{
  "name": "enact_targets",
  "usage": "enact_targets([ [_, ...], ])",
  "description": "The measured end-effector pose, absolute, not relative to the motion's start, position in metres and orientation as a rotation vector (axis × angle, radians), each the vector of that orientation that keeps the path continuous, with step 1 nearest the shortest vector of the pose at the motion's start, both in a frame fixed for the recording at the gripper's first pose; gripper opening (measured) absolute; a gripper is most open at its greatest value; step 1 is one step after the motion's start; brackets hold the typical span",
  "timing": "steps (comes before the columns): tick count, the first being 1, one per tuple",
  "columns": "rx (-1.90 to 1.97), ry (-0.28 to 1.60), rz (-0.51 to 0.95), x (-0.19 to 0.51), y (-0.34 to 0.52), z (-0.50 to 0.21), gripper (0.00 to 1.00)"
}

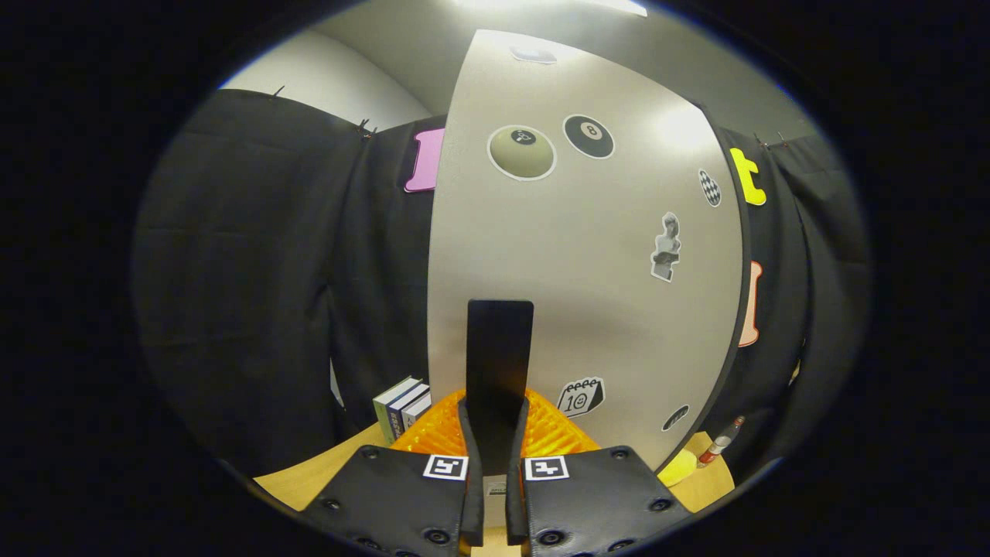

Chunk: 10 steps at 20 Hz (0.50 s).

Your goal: Open the shoe cabinet door, grab the shoes and put them into the shoe cabinet, then close the shoe cabinet door.

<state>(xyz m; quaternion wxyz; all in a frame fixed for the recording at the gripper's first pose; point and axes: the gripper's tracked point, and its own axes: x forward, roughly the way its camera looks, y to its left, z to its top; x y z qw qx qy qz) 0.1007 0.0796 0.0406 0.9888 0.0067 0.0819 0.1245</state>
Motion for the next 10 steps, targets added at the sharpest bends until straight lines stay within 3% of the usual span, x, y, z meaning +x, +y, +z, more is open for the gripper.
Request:
enact_targets([
  [10, -0.014, 0.165, 0.210, 0.024, 0.001, 0.047, 0.12],
])
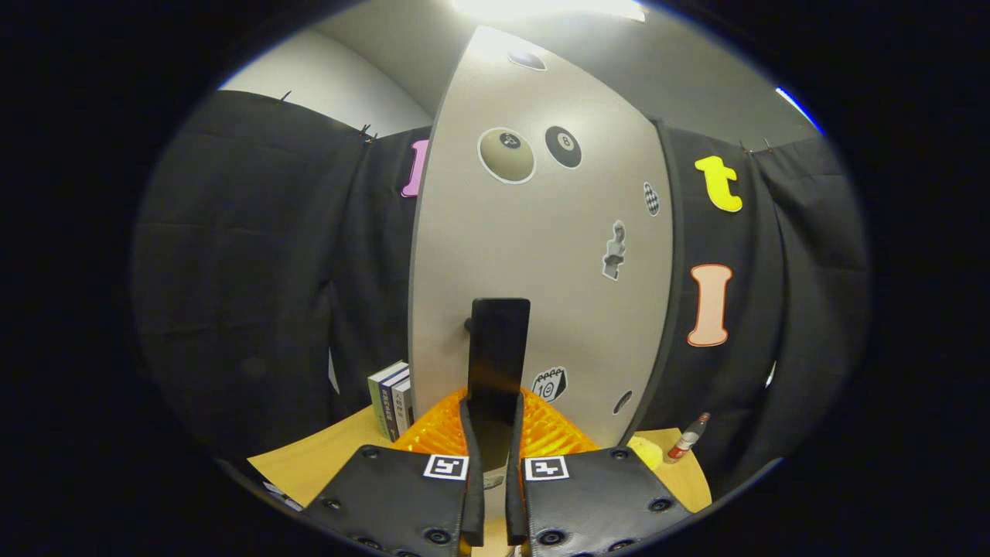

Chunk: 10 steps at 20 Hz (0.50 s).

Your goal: Open the shoe cabinet door, grab the shoes and put them into the shoe cabinet, then close the shoe cabinet door.

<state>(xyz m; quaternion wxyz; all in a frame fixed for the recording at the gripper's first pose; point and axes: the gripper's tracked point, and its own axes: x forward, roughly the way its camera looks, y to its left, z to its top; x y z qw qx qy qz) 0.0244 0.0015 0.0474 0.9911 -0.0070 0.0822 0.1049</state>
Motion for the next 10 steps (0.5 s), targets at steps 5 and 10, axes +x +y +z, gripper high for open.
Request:
enact_targets([
  [5, -0.007, 0.167, 0.111, -0.025, -0.073, 0.049, 0.12],
  [10, -0.151, 0.116, -0.060, -0.050, -0.167, 0.042, 0.09],
])
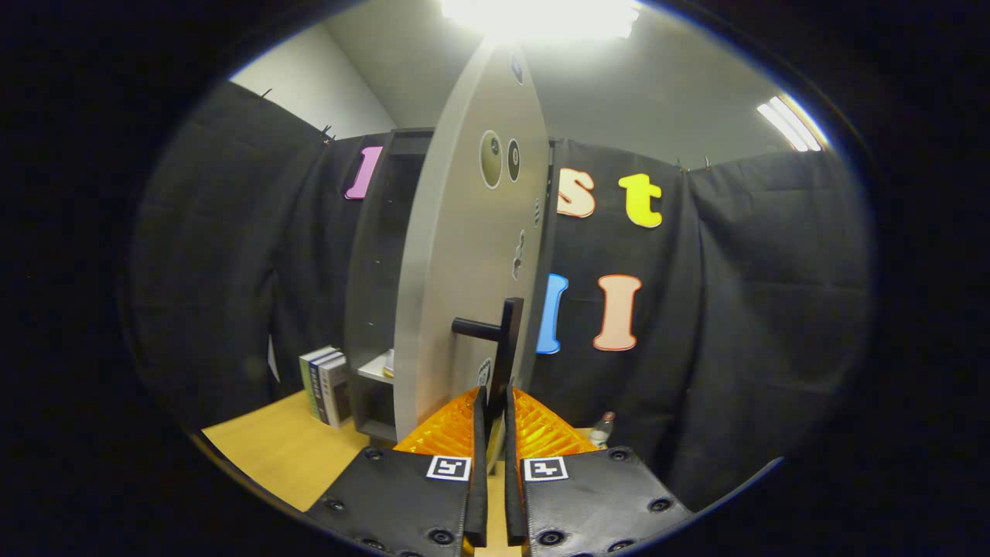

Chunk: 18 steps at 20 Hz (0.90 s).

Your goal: Open the shoe cabinet door, grab the shoes and put them into the shoe cabinet, then close the shoe cabinet door.

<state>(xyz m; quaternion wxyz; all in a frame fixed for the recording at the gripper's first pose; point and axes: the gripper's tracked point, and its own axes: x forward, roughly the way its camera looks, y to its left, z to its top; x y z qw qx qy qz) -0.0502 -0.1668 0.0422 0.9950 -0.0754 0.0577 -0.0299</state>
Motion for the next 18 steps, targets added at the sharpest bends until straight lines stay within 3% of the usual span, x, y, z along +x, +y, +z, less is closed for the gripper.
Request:
enact_targets([
  [3, -0.044, 0.097, -0.098, -0.053, -0.209, 0.037, 0.08],
  [6, 0.103, 0.105, -0.044, -0.052, -0.235, 0.033, 0.03],
  [10, 0.157, 0.083, 0.060, -0.056, -0.230, 0.036, 0.07],
  [18, 0.066, 0.099, -0.020, -0.063, -0.239, 0.028, 0.07],
])
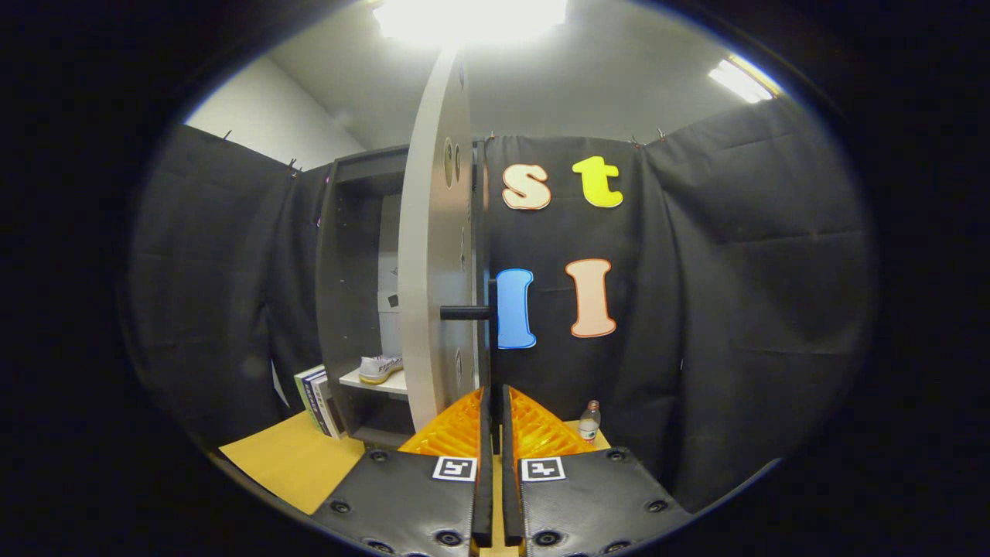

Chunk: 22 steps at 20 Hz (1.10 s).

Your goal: Open the shoe cabinet door, grab the shoes and put them into the shoe cabinet, then close the shoe cabinet door.

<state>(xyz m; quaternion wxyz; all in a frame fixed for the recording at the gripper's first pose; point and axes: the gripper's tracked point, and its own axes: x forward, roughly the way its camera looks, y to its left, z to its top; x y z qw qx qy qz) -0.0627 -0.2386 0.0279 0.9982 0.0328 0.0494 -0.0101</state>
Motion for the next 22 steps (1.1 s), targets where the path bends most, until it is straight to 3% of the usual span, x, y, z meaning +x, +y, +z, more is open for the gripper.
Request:
enact_targets([
  [4, 0.086, 0.113, -0.057, -0.075, -0.247, 0.031, 0.08],
  [8, 0.150, 0.133, -0.093, -0.127, -0.242, 0.034, 0.82],
  [13, 0.141, 0.157, -0.123, -0.160, -0.229, 0.037, 0.97],
  [19, 0.084, 0.203, -0.086, -0.189, -0.175, 0.025, 0.98],
  [22, 0.083, 0.261, -0.002, -0.188, -0.126, -0.005, 0.98],
])
